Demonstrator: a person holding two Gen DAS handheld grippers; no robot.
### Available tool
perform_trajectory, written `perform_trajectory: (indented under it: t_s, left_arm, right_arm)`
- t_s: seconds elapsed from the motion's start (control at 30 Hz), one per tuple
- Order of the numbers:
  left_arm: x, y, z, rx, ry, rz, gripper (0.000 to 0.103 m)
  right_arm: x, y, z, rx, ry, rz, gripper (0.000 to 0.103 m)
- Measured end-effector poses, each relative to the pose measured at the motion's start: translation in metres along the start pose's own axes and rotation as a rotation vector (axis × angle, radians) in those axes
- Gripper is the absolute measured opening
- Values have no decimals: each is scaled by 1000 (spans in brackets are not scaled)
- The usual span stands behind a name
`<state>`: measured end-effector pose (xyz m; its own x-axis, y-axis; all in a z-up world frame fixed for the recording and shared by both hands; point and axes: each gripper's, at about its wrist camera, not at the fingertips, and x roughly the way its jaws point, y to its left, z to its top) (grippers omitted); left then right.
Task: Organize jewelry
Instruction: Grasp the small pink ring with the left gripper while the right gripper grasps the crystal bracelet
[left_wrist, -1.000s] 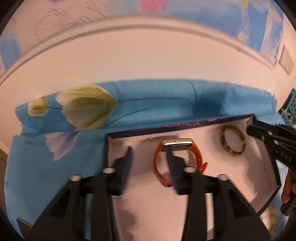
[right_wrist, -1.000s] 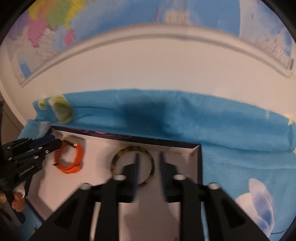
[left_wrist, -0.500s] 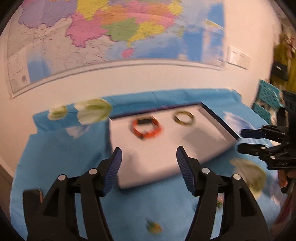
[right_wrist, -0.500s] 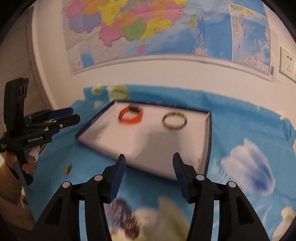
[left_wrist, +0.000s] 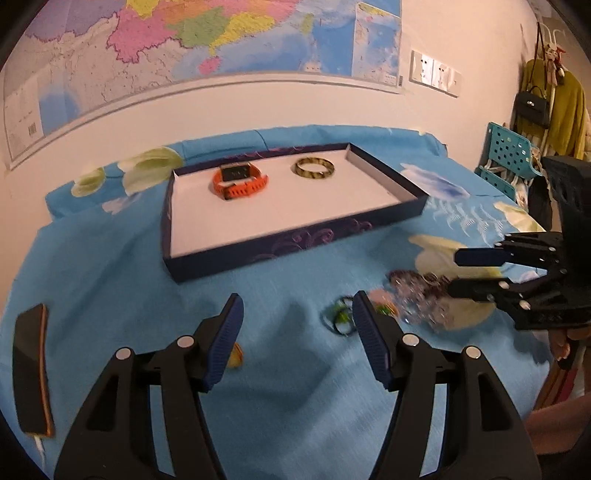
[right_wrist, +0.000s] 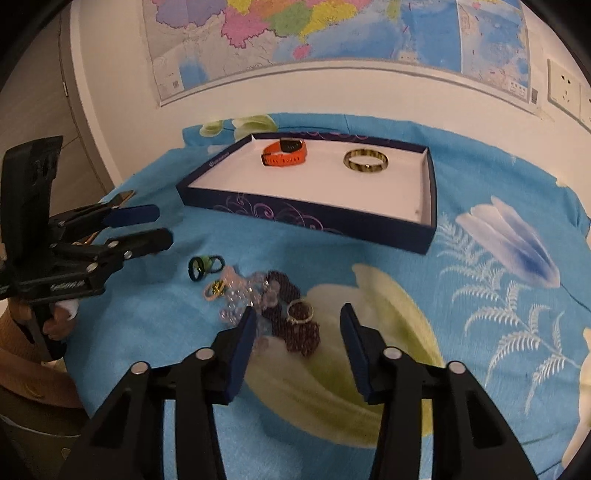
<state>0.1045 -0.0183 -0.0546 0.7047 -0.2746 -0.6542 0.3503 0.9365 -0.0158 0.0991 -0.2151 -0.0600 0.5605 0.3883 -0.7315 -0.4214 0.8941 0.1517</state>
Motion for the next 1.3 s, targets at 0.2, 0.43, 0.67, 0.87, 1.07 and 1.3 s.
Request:
perform_trajectory:
  t_s: [0.2, 0.43, 0.67, 0.87, 1.07, 1.3]
  left_arm:
    - [-1, -9, -11, 11, 23, -10, 61]
    - [-4, -7, -12, 2, 19, 0, 61]
    - [-8, 5, -14, -16, 21, 12, 61]
    - [-13, 15, -17, -29, 22, 8, 61]
    - [-16, 4, -17, -10, 25, -109, 59]
    - [-5, -33, -14, 68, 47, -239, 54]
  right_arm:
    - [-2, 12, 0, -25, -19, 34, 35]
    - [17, 32, 2, -60, 10, 68, 34]
    - [28, 40, 1, -83, 31, 34, 33]
    - [28, 38, 1, -93, 31, 21, 18]
    - [15, 32, 6, -55, -14, 57, 15]
    - [0, 28, 13, -41, -57, 72, 8]
